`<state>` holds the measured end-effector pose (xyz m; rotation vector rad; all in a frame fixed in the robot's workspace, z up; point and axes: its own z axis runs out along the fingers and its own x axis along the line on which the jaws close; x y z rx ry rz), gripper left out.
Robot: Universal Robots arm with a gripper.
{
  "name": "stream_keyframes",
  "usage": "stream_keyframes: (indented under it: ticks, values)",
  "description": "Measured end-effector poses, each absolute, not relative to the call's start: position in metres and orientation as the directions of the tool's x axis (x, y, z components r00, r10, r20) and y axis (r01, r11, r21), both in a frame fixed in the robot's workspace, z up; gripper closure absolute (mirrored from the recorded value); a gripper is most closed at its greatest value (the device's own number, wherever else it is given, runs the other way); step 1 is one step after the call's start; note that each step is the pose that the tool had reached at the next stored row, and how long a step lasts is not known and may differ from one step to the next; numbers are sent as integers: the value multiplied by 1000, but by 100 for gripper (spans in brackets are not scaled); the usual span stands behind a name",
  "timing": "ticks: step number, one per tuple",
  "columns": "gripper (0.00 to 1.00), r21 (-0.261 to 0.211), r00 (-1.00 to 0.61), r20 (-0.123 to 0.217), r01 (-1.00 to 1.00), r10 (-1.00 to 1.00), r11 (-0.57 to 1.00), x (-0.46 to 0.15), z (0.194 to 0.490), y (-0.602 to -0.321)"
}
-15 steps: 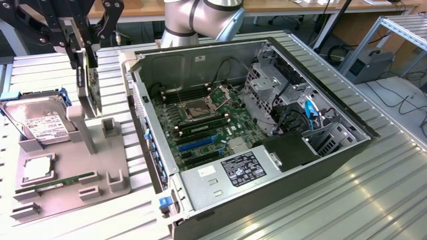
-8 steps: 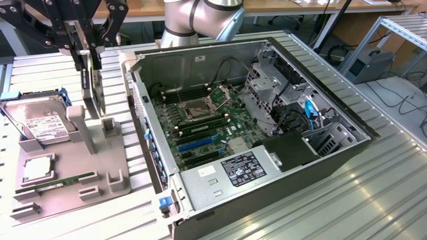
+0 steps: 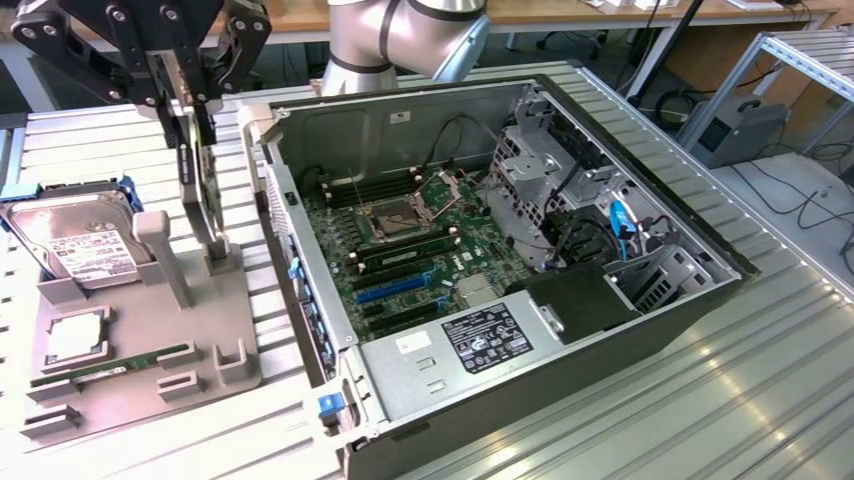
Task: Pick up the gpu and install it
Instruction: 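Pick up the gpu and move the gpu toward the slot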
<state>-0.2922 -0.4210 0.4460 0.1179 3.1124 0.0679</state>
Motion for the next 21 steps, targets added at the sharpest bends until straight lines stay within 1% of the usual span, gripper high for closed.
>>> stream_keyframes:
  ticks: [21]
  values:
    - [73, 45, -997, -25, 75, 76, 996, -267, 443, -423]
